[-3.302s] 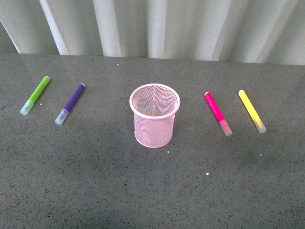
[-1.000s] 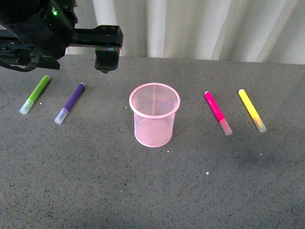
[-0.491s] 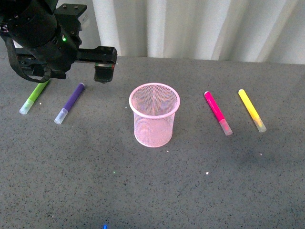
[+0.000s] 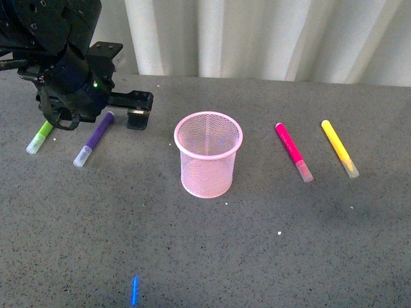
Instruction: Insert purple and pink pens into pink cup
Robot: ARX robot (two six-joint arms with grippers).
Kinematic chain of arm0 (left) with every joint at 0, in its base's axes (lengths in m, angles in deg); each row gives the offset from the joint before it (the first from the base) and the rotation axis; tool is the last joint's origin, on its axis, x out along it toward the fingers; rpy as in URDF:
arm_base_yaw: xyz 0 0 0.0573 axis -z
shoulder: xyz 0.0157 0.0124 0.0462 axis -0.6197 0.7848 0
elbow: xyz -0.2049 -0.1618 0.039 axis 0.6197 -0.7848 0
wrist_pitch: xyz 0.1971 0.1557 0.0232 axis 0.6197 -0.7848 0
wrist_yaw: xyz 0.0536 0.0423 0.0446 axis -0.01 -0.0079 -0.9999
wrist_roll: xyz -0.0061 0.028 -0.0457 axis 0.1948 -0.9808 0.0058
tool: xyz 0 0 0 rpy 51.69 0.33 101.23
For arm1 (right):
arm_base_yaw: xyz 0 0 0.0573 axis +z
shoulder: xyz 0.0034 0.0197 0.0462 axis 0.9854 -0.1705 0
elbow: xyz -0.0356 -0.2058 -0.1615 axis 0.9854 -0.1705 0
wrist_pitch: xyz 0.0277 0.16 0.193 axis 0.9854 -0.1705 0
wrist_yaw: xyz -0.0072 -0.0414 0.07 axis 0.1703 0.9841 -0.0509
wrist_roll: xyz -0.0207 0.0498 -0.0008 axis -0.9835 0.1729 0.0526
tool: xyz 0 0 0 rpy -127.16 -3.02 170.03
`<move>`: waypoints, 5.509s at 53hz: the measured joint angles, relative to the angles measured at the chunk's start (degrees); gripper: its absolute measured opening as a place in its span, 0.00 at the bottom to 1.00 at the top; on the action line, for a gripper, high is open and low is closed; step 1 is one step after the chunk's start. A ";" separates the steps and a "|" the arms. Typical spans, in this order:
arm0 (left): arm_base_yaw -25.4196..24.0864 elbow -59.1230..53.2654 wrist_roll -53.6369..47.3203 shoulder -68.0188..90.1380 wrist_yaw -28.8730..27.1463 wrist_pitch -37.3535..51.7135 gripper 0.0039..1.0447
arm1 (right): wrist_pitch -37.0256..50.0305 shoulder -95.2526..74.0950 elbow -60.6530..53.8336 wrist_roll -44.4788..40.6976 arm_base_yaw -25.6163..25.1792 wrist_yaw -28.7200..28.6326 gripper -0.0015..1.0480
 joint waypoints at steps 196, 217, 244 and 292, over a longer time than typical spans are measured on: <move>18.56 -30.71 35.63 -7.85 -10.60 71.43 0.34 | 0.00 0.00 0.00 0.00 0.00 0.00 0.93; 18.32 -34.32 35.58 -11.98 -9.14 69.16 0.95 | 0.00 0.00 0.00 0.00 0.00 0.00 0.93; 4.92 -46.99 29.05 -55.89 26.25 32.17 0.94 | 0.00 0.00 0.00 0.00 0.00 0.00 0.93; -8.57 -78.95 2.23 -100.10 2.93 35.71 0.03 | 0.00 0.00 0.00 0.00 0.00 0.00 0.93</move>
